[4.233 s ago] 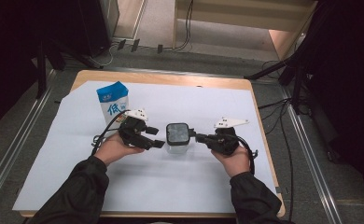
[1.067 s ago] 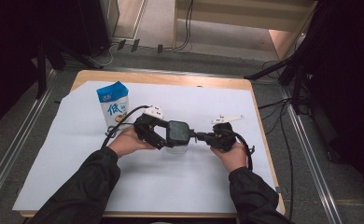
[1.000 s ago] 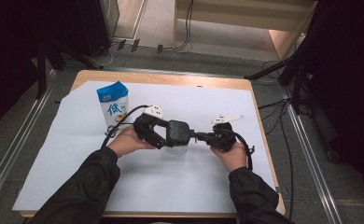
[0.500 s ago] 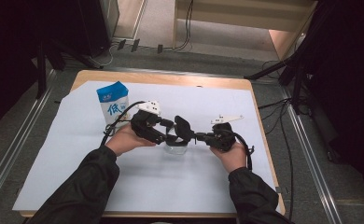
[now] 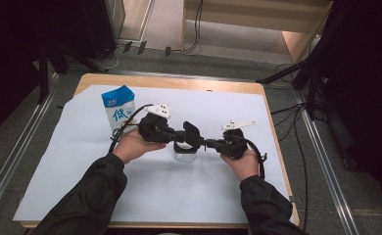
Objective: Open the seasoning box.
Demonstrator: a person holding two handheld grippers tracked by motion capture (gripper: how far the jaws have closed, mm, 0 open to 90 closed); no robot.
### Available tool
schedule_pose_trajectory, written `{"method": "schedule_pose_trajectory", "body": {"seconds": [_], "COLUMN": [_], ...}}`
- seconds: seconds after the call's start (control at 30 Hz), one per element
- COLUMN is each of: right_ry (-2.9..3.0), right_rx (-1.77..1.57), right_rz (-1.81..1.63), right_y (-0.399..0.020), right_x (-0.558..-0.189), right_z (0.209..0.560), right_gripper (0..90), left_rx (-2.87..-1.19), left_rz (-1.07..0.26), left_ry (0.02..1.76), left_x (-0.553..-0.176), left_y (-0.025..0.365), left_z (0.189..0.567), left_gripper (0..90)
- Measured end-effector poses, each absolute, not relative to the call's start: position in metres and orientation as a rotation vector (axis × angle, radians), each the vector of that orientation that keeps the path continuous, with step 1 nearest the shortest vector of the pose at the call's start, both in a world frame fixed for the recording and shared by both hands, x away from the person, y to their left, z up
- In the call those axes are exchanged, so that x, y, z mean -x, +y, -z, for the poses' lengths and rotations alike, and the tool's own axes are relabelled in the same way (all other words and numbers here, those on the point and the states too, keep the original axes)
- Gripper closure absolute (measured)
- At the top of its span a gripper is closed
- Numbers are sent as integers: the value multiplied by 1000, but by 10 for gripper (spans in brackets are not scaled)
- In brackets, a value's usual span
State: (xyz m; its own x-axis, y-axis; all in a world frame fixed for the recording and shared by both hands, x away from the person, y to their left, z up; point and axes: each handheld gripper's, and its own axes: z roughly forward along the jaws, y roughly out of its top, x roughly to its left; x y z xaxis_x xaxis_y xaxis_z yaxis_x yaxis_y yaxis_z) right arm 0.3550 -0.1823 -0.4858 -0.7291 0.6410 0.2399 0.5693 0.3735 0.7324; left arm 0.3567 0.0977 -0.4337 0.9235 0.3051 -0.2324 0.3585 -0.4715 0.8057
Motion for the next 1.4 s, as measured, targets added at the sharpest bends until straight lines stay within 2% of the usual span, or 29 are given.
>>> {"method": "schedule_pose_trajectory", "body": {"seconds": [0.5, 0.9, 1.4], "right_ry": [2515, 2492, 2466], "right_rx": [-1151, -1173, -1177], "right_rz": [-1326, -1320, -1315], "right_y": [-184, -182, -181], "right_x": [-352, -348, -344], "right_z": [486, 485, 485], "right_gripper": [900, 900, 900], "left_rx": [-2085, -2130, -2152], "left_rz": [117, 133, 131], "left_ry": [540, 534, 522], "left_x": [-363, -368, -373], "left_y": [85, 57, 41], "left_z": [428, 424, 429], "left_gripper": [900, 900, 900]}}
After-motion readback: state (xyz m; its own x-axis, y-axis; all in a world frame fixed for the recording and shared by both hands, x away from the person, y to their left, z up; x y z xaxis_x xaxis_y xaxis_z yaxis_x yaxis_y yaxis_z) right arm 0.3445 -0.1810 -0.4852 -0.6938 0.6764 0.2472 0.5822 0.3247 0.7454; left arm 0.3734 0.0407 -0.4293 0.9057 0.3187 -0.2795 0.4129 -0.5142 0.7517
